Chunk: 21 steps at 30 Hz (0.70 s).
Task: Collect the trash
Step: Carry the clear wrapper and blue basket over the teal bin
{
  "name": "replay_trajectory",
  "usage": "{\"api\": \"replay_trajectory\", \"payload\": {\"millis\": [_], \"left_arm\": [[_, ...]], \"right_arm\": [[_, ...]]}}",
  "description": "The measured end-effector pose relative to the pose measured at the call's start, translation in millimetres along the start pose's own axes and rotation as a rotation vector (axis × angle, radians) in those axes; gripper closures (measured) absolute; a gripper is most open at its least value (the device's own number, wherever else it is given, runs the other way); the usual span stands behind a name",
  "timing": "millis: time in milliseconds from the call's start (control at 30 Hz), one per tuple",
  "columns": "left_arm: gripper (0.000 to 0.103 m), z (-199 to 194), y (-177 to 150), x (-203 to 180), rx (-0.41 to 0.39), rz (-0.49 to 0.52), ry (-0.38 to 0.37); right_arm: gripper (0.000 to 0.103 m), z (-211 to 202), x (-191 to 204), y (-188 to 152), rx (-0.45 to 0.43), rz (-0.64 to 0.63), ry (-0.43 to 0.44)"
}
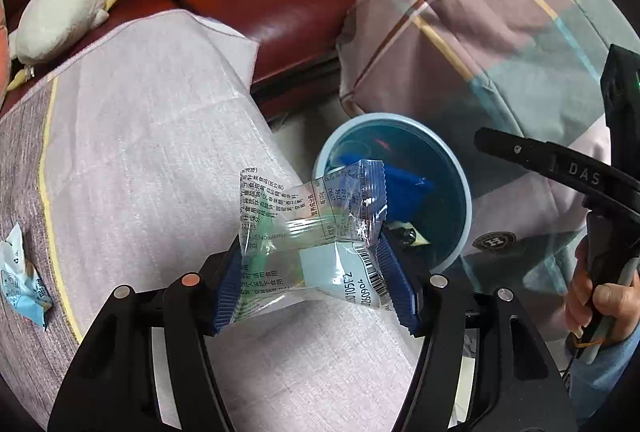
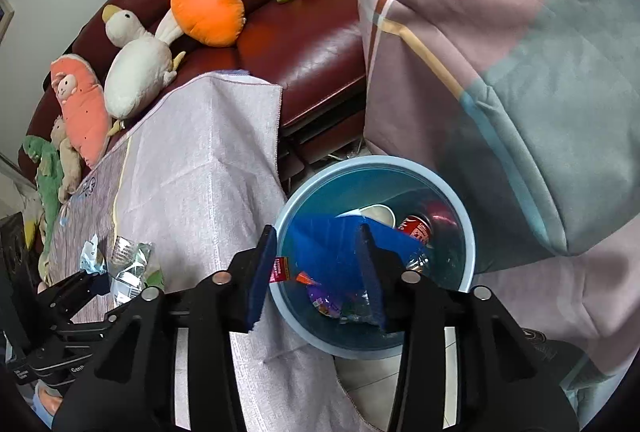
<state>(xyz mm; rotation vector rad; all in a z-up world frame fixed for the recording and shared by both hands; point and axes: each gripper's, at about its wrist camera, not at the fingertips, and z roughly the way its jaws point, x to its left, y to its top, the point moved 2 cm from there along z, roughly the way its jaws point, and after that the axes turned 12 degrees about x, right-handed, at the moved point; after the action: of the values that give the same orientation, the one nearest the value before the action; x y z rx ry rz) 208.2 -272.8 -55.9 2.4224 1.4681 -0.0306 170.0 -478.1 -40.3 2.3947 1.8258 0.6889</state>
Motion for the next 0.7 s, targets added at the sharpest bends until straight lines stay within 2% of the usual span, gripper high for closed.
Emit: {"api": "replay_trajectory", "payload": {"millis": [100, 200, 700], "left_arm": [[0.039, 3.9, 1.4, -6.4, 0.008, 0.012, 0.0], [0.039, 9.3, 2.6, -16.1, 0.019, 0.031, -0.003], [0.038, 71.1, 12.1, -76.2, 0.123, 0.149, -0.049]], "right_arm": [[0.055, -2.3, -4.5, -0.6, -0.005, 0.007, -0.002], [0.045, -6.0, -10.7, -2.0, -0.014, 0.017, -0.013], [0.036, -13.7, -40.4, -5.2, -0.024, 0.07, -0.042]]}}
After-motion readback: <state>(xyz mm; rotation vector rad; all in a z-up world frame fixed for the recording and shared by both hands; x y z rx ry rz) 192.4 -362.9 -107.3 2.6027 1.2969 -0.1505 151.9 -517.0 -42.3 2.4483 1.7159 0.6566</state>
